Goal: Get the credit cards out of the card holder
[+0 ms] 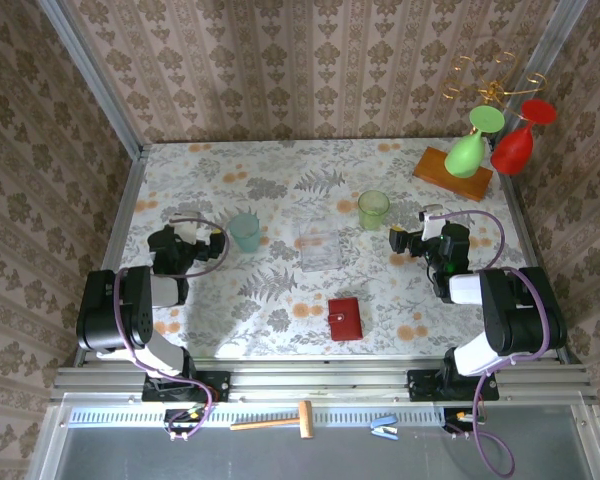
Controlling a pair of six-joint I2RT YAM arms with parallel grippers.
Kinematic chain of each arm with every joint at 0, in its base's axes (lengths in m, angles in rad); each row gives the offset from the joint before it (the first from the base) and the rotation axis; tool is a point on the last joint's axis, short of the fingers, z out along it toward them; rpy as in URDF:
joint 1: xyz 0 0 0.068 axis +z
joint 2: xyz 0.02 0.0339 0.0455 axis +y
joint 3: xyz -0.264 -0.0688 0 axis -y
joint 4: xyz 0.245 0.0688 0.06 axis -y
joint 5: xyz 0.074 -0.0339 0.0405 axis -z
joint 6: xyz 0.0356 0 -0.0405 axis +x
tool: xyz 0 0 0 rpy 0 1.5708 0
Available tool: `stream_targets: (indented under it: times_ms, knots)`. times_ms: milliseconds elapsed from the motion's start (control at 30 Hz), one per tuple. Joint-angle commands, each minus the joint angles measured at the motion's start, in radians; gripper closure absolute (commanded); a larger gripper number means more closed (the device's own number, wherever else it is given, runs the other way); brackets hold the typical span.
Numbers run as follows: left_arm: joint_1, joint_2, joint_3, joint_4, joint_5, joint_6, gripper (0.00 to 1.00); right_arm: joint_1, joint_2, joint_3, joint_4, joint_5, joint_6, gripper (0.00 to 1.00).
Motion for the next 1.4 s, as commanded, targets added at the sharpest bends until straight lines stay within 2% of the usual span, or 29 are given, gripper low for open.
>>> stream_targets:
  times_ms: [0, 667, 1133, 1233, 1367]
  knots:
    - [0.010, 0.002, 0.006, 0.014, 0.027, 0.007, 0.00, -0.009, 0.006, 0.009, 0.024, -0.018, -0.012, 0.00]
    - [0.012, 0.001, 0.001, 0.023, 0.018, -0.001, 0.00, -0.010, 0.003, 0.002, 0.033, -0.015, -0.011, 0.00]
    - [0.004, -0.003, 0.008, 0.008, -0.110, -0.034, 0.00, -0.006, 0.002, 0.004, 0.030, 0.018, -0.003, 0.00]
    - [0.002, -0.038, -0.007, 0.009, -0.162, -0.054, 0.00, 0.003, -0.041, 0.029, -0.053, 0.041, -0.007, 0.00]
    - [-0.029, -0.174, -0.005, -0.128, -0.266, -0.054, 0.00, 0.017, -0.124, 0.087, -0.249, 0.089, -0.009, 0.00]
